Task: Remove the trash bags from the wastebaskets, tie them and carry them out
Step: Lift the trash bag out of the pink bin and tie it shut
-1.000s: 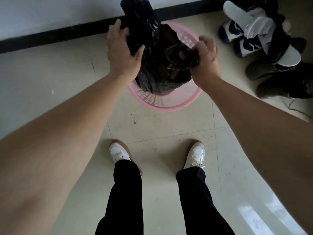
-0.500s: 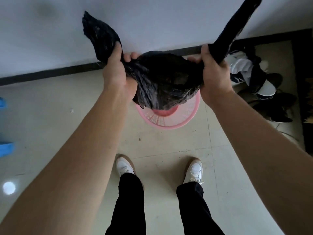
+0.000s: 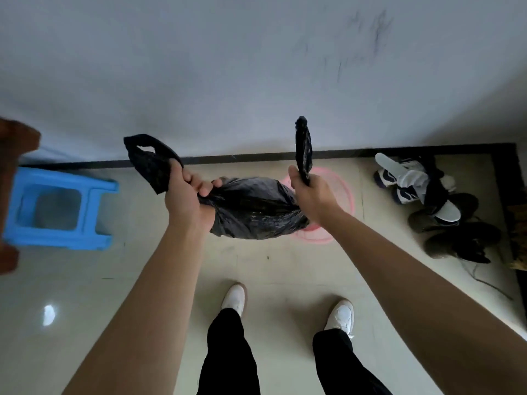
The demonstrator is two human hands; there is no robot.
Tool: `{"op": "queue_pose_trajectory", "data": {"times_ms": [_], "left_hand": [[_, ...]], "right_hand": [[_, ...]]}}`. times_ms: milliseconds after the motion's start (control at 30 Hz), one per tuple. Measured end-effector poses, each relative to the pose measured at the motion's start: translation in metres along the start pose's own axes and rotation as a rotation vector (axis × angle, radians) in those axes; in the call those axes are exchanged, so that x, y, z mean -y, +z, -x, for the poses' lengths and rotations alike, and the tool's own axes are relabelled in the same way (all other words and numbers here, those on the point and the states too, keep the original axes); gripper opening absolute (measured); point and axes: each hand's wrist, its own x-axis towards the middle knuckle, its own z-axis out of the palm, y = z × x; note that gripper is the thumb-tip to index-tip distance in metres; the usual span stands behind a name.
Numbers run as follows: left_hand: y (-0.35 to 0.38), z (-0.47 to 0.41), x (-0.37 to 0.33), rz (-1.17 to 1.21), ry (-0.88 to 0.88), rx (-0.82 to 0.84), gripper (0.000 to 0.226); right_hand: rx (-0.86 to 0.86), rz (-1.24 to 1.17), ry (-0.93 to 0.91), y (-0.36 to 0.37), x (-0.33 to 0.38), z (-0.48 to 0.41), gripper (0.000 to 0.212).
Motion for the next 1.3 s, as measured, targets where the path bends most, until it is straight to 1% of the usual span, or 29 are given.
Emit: {"op": "queue_pose_trajectory", "data": {"times_ms": [67, 133, 233, 300, 400, 500, 600, 733, 833, 900, 967, 1033, 1100, 1167, 1233, 1300], "left_hand": [[-0.028, -0.002, -0.018, -0.056, 0.015, 0.031, 0.049], [-0.063, -0.007, -0.038, -0.125, 0.025, 0.056, 0.049], [-0.111, -0.025, -0.058, -0.261, 0.002, 0.064, 0.047], [-0.144, -0.047, -0.07, -0.294, -0.03, 0.082, 0.044], [-0.183, -0.078, -0.084, -0.337, -0.085, 0.112, 0.046], [-0.207, -0.092, -0.086, -0.518, -0.035, 0.131, 0.052], [-0.223, -0.119, -0.08, -0.578, -0.01, 0.134, 0.057], [-0.238, -0.169, -0.054, -0.635, -0.003, 0.105, 0.051], [-0.253, -0.22, -0.019, -0.641, 0.036, 0.104, 0.046], [-0.263, -0.258, 0.013, -0.578, 0.048, 0.11, 0.037], [-0.275, -0.3, 0.044, -0.466, 0.03, 0.134, 0.024], [-0.286, -0.337, 0.074, -0.415, 0.004, 0.141, 0.018], [-0.299, -0.372, 0.108, -0.464, -0.011, 0.123, 0.022], [-0.31, -0.396, 0.134, -0.501, -0.029, 0.151, 0.024], [-0.318, -0.414, 0.153, -0.476, -0.025, 0.202, 0.022], [-0.322, -0.431, 0.164, -0.455, 0.01, 0.267, 0.016]], "right_hand": [[0.036, -0.059, 0.019, 0.022, 0.014, 0.006, 0.053], [0.065, -0.041, 0.044, 0.052, 0.024, 0.013, 0.054], [0.066, -0.065, 0.053, 0.092, 0.029, 0.015, 0.055], [0.055, -0.059, 0.078, 0.122, 0.032, 0.014, 0.057], [-0.007, -0.052, 0.117, 0.165, 0.036, 0.011, 0.062], [-0.091, -0.007, 0.163, 0.2, 0.031, 0.01, 0.063], [-0.122, 0.112, 0.17, 0.236, 0.022, 0.001, 0.066], [-0.096, 0.222, 0.117, 0.268, -0.004, -0.033, 0.059], [-0.114, 0.333, 0.04, 0.286, -0.036, -0.08, 0.06], [-0.144, 0.379, -0.018, 0.299, -0.065, -0.118, 0.059], [-0.159, 0.366, -0.072, 0.312, -0.094, -0.156, 0.057], [-0.113, 0.365, -0.073, 0.325, -0.123, -0.188, 0.055], [-0.004, 0.378, -0.046, 0.341, -0.156, -0.22, 0.05], [0.093, 0.432, -0.032, 0.355, -0.182, -0.242, 0.046], [0.122, 0.473, -0.035, 0.366, -0.203, -0.26, 0.046], [0.128, 0.474, -0.038, 0.374, -0.216, -0.276, 0.047]]}}
